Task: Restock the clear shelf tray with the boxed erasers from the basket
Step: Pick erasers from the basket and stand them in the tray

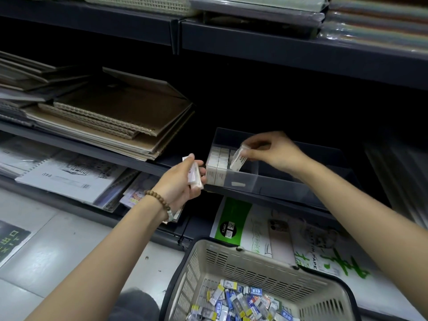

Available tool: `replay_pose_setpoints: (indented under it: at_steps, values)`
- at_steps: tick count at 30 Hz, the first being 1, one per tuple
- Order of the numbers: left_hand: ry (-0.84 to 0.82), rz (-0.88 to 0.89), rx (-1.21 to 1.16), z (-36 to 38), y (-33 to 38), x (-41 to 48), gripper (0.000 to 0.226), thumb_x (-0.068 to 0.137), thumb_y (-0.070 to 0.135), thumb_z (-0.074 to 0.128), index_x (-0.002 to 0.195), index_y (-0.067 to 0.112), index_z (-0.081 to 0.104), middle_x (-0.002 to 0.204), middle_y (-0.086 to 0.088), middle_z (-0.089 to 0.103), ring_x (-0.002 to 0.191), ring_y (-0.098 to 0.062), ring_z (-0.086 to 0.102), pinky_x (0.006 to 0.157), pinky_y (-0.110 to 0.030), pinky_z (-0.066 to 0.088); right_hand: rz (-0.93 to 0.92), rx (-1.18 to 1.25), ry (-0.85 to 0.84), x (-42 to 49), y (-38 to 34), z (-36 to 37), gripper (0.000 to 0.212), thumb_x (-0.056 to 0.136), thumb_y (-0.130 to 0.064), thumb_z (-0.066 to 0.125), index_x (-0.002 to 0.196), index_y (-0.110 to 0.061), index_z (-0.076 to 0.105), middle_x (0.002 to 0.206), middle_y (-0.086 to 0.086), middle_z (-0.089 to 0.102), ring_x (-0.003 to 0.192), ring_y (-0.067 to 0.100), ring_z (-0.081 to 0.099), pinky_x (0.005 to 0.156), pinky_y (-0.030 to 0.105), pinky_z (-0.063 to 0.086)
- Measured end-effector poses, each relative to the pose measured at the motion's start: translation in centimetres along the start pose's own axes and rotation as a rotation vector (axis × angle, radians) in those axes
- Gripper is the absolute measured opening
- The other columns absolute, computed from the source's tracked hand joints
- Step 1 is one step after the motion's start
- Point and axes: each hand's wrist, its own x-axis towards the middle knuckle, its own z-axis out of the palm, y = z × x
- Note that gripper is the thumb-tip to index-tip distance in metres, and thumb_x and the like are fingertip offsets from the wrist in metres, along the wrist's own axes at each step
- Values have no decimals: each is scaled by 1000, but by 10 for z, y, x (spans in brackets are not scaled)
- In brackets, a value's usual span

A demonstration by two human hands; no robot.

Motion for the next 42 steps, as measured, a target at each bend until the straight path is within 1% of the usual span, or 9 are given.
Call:
replay_pose_setpoints:
  at_steps: [7, 12, 14, 18, 23, 28, 34, 39, 42]
  values:
    - [-99, -48, -159, 0, 1, -3, 18, 98, 12, 44, 106, -3, 49, 105, -18, 64, 80, -31, 71, 56, -36, 58, -41, -215, -28, 13, 12, 25, 29, 77, -25, 75, 104, -15, 67, 82, -15, 57, 72, -3, 55, 62, 7, 41]
    - [-228, -48, -62, 1, -1, -8, 19, 97, 9, 44, 111, -4, 47, 111, -16, 67, 97, -30, 68, 69, -36, 59, -14, -182, -40, 11, 16, 29, 29, 78, -20, 74, 106, -16, 67, 97, -2, 64, 88, 15, 64, 80, 24, 50]
    - [-231, -45, -38, 3, -3, -8, 20, 96, 10, 47, 112, -1, 48, 116, -16, 64, 100, -31, 67, 72, -36, 59, 4, -160, -56, 10, 14, 26, 28, 79, -19, 73, 107, -16, 67, 101, 0, 65, 92, 18, 65, 81, 23, 50]
    - [-248, -26, -28, 3, -5, -9, 20, 92, 14, 54, 108, 4, 54, 101, -11, 72, 100, -29, 67, 77, -33, 58, 7, -89, -82, 3, 8, 21, 22, 84, -13, 68, 106, -13, 66, 98, -1, 64, 93, 21, 66, 71, 11, 51]
    - [-230, 6, -3, 0, -8, -9, 41, 76, 28, 65, 113, 11, 61, 107, -9, 71, 99, -21, 68, 71, -27, 57, -49, 57, 39, -17, -12, 18, 18, 90, -16, 61, 107, -19, 64, 98, -8, 65, 94, 12, 65, 81, 22, 55]
    - [-214, 124, 76, 8, -10, -10, 28, 74, 38, 63, 98, 28, 71, 95, 8, 72, 85, -1, 65, 71, -14, 51, 80, 368, -133, -42, -31, 32, 15, 87, -22, 63, 100, -15, 65, 96, 5, 69, 75, 7, 68, 66, 22, 58]
    - [-238, 189, 54, 8, -12, -12, 36, 76, 31, 62, 110, 20, 65, 100, 3, 72, 88, -4, 65, 82, -18, 50, 222, 579, -175, -54, -33, 40, 26, 82, -12, 68, 106, -4, 61, 99, 16, 70, 78, 18, 69, 74, 27, 59]
    - [-167, 196, -14, 4, -8, -13, 27, 81, 18, 64, 108, 16, 60, 98, -3, 73, 90, -14, 70, 70, -20, 55, 260, 647, -152, -58, -32, 39, 26, 84, -4, 65, 109, -2, 61, 104, 16, 70, 84, 20, 70, 76, 22, 58]
    - [-85, 197, -31, 0, -5, -11, 28, 77, 20, 68, 103, 17, 59, 89, -1, 73, 83, -11, 70, 70, -22, 55, 260, 702, -105, -59, -31, 34, 42, 82, 0, 65, 122, -7, 53, 102, 15, 70, 87, 24, 70, 74, 23, 58]
